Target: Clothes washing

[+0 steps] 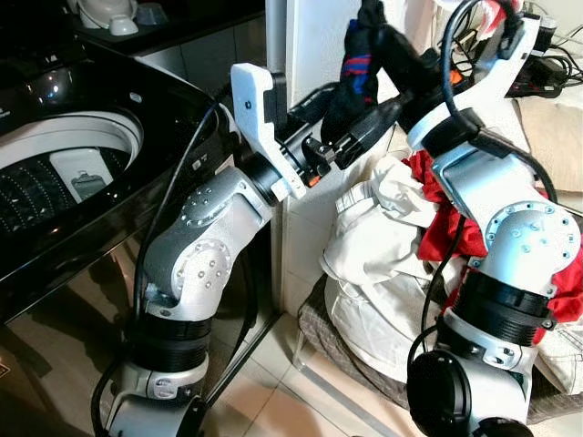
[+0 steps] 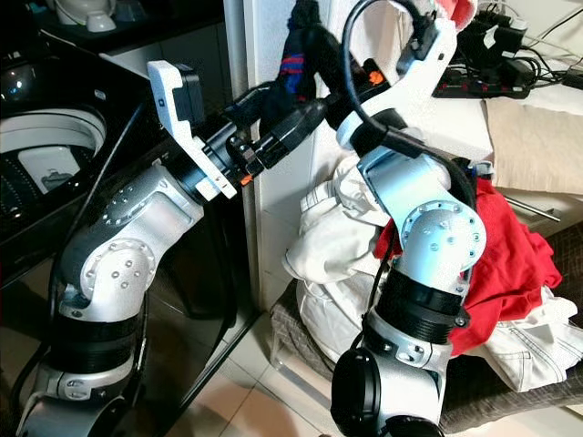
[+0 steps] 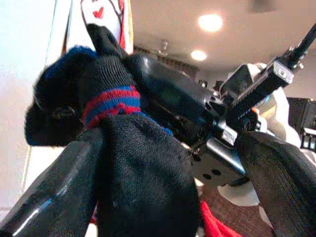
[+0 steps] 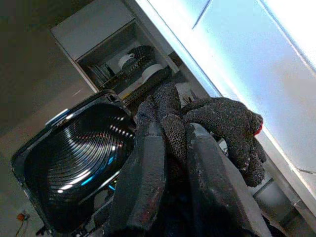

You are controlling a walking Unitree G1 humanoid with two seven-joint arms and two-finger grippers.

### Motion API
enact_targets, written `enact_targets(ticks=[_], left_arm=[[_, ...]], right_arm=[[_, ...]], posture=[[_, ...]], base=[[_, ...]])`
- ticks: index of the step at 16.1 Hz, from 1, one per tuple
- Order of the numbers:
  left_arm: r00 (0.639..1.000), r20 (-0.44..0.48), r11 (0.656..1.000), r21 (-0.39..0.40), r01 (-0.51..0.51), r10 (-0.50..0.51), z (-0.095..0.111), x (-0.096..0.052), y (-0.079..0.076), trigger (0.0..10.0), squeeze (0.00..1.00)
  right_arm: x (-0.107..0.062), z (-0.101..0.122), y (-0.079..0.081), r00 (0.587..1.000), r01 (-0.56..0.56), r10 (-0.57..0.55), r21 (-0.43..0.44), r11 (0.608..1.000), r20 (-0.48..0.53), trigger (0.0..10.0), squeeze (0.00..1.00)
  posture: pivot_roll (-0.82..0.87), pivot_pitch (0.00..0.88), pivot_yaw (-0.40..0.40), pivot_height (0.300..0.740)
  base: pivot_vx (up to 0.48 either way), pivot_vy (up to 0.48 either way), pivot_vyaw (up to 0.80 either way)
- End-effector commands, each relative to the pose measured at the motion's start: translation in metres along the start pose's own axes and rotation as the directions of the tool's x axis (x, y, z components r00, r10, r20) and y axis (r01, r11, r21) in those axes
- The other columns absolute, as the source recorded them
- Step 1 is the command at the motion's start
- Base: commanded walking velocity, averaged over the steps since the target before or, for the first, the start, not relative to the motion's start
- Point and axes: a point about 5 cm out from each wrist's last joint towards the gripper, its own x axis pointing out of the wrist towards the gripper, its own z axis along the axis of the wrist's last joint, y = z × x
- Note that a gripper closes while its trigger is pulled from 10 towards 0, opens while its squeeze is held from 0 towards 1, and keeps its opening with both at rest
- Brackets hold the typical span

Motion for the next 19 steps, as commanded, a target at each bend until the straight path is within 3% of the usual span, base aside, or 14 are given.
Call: enact_targets(ticks=[1, 3, 4, 6, 9, 10, 11, 15, 19], left_arm=[[0.999, -0.03, 0.999, 0.03, 0.034, -0.033, 0.0, 0.003, -0.006, 10.0, 0.0], [0.997, -0.07, 0.998, 0.05, 0.039, -0.035, -0.006, 0.002, -0.007, 10.0, 0.0], [0.995, -0.101, 0.999, 0.04, 0.004, 0.0, -0.009, 0.002, -0.003, 0.0, 0.0], [0.992, -0.122, 0.999, 0.021, -0.042, 0.044, -0.01, 0.002, 0.002, 0.0, 0.0], [0.978, -0.161, 0.989, 0.098, -0.115, 0.13, -0.011, 0.002, 0.011, 0.0, 0.0], [0.976, -0.166, 0.988, 0.078, -0.132, 0.144, -0.013, 0.001, 0.013, 0.0, 0.0], [0.976, -0.158, 0.988, 0.043, -0.148, 0.153, -0.013, 0.0, 0.014, 0.0, 0.0], [0.974, -0.099, 0.978, 0.066, -0.196, 0.202, -0.005, -0.002, 0.024, 0.0, 0.0], [0.973, -0.098, 0.977, 0.062, -0.205, 0.21, -0.005, -0.003, 0.024, 0.0, 0.0]], right_arm=[[-0.001, -0.002, 0.003, 1.0, -0.018, 0.018, -0.009, 1.0, -0.016, 0.0, 0.0], [-0.001, -0.003, 0.004, 1.0, -0.015, 0.015, -0.008, 1.0, -0.016, 0.0, 0.0], [-0.001, -0.002, 0.003, 1.0, -0.012, 0.012, -0.007, 1.0, -0.014, 0.0, 0.0], [-0.002, -0.003, 0.004, 1.0, -0.01, 0.01, -0.01, 1.0, -0.013, 0.0, 0.0], [-0.002, -0.004, 0.004, 1.0, -0.003, 0.003, -0.012, 1.0, -0.013, 0.0, 0.0], [-0.002, -0.005, 0.004, 1.0, -0.003, 0.003, -0.011, 1.0, -0.014, 0.0, 0.0], [-0.003, -0.005, 0.004, 1.0, -0.001, 0.001, -0.014, 1.0, -0.015, 0.0, 0.0], [-0.004, -0.007, 0.005, 1.0, -0.003, 0.003, -0.013, 1.0, -0.02, 0.0, 0.0], [-0.004, -0.008, 0.005, 1.0, -0.002, 0.002, -0.011, 1.0, -0.02, 0.0, 0.0]], posture=[[-0.06, 0.0, -0.032, 0.74], [-0.06, 0.0, -0.029, 0.74], [-0.06, 0.0, -0.029, 0.74], [-0.06, 0.0, -0.026, 0.74], [-0.05, 0.0, -0.022, 0.74], [-0.05, 0.0, -0.022, 0.74], [-0.05, 0.0, -0.021, 0.74], [-0.06, 0.0, -0.016, 0.74], [-0.06, 0.0, -0.014, 0.74]], base=[[0.0, 0.0, 0.0], [0.0, 0.0, 0.0], [0.0, 0.0, 0.0], [0.0, 0.0, 0.0], [0.0, 0.0, 0.0], [0.0, 0.0, 0.0], [0.0, 0.0, 0.0], [0.0, 0.0, 0.0], [0.0, 0.0, 0.0]])
